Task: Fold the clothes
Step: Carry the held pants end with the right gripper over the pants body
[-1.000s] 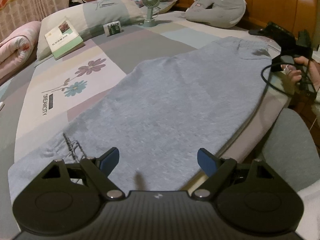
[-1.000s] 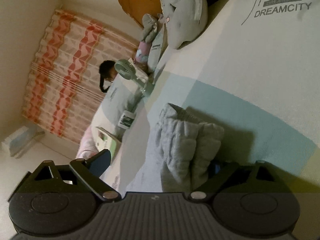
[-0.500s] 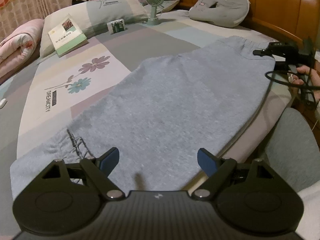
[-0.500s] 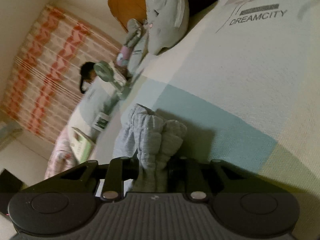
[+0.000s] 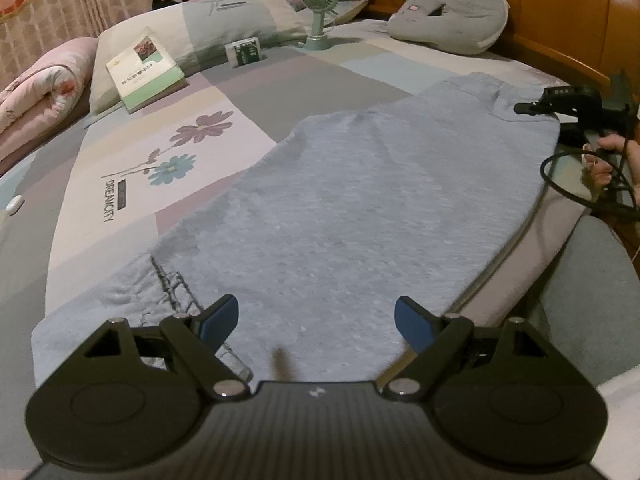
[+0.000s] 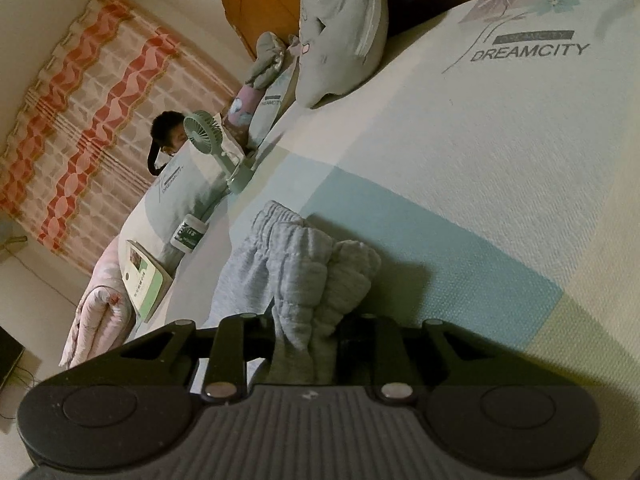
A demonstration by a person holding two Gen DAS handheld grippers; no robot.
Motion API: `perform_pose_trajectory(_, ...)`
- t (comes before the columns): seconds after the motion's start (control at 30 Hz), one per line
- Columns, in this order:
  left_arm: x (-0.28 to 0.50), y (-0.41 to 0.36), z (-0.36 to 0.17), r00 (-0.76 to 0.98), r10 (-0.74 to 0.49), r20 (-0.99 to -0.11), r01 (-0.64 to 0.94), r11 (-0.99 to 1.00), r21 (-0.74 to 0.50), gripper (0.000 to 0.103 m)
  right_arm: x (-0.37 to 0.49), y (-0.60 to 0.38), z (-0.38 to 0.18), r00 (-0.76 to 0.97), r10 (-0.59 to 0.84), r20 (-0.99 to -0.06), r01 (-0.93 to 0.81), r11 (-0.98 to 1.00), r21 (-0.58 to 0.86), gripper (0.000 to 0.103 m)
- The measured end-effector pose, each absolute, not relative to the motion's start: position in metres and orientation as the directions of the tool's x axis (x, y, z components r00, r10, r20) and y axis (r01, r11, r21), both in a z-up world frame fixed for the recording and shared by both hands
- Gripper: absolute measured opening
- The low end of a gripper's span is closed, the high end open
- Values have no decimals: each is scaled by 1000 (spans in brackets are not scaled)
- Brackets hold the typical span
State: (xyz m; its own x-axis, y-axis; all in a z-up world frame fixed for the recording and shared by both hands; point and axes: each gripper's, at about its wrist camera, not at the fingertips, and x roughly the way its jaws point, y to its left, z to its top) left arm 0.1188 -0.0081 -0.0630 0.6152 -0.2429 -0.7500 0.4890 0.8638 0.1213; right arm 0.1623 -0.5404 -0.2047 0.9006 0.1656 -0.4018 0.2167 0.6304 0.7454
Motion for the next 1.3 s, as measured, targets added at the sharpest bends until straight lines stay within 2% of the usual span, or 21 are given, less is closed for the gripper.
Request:
perform_pose_trajectory(0.3,119,-8,-62,620,-240,-747,483,867,122,85,163,-538,-206,903,157,-399,214,641,737,26)
perform_pose_trajectory(0.6,119,-4,-59,622,-224,-750,481,866,141,85,166,-534,-196,883,149,-445,236,679,696,28)
perform_pose_trajectory(0.9,119,11,-54,620,-186,-762,492,849,192,85,169,-510,-164,864,78,-498,228,821,524,28)
perform_pose_trajectory(1.3,116,34,-50,614,-188,-767,512,834,206,85,171,-470,-119,871,21,-491,175,921,349,28)
